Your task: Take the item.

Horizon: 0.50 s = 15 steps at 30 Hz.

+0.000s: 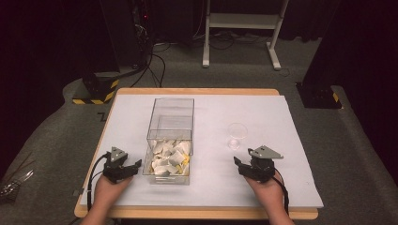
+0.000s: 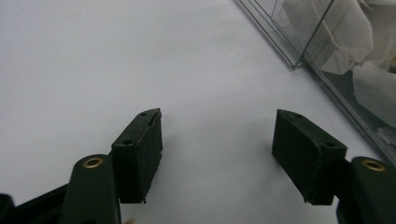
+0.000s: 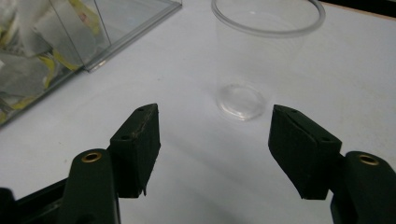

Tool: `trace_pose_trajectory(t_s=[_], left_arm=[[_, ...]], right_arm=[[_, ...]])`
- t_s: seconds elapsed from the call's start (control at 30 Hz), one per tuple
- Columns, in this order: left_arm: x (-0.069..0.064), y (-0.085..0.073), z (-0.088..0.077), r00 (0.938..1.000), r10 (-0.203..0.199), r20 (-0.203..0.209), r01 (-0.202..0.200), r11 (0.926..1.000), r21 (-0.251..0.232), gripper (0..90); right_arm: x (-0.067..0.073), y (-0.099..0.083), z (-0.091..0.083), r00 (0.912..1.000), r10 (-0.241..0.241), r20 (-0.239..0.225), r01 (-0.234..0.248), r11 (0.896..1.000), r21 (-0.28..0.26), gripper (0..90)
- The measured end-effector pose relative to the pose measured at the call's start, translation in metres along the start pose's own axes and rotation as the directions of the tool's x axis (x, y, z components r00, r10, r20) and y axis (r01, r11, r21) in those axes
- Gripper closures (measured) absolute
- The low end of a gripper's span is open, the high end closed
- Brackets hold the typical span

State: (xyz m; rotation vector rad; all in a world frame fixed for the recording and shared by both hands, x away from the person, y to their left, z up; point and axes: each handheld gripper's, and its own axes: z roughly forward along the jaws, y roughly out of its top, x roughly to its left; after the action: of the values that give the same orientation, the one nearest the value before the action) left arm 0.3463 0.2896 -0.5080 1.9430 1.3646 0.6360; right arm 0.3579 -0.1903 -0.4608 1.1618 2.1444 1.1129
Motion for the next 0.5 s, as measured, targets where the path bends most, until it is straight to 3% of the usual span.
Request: trace_pose_trajectory(t_s=[0.2,0.5], left_arm=[[0.000,0.000,0.000,1.0000,0.001,0.001,-0.001,1.0000,0.000,33.2],[0.000,0.000,0.000,1.0000,0.002,0.001,-0.002,1.0000,0.000,33.1]], right_arm=[[0.010,0.007,0.002,0.9994,0.002,-0.035,-0.002,1.000,-0.025,34.0],[0.028,0.015,0.006,0.9949,-0.040,-0.093,0.035,0.998,-0.048,34.0]])
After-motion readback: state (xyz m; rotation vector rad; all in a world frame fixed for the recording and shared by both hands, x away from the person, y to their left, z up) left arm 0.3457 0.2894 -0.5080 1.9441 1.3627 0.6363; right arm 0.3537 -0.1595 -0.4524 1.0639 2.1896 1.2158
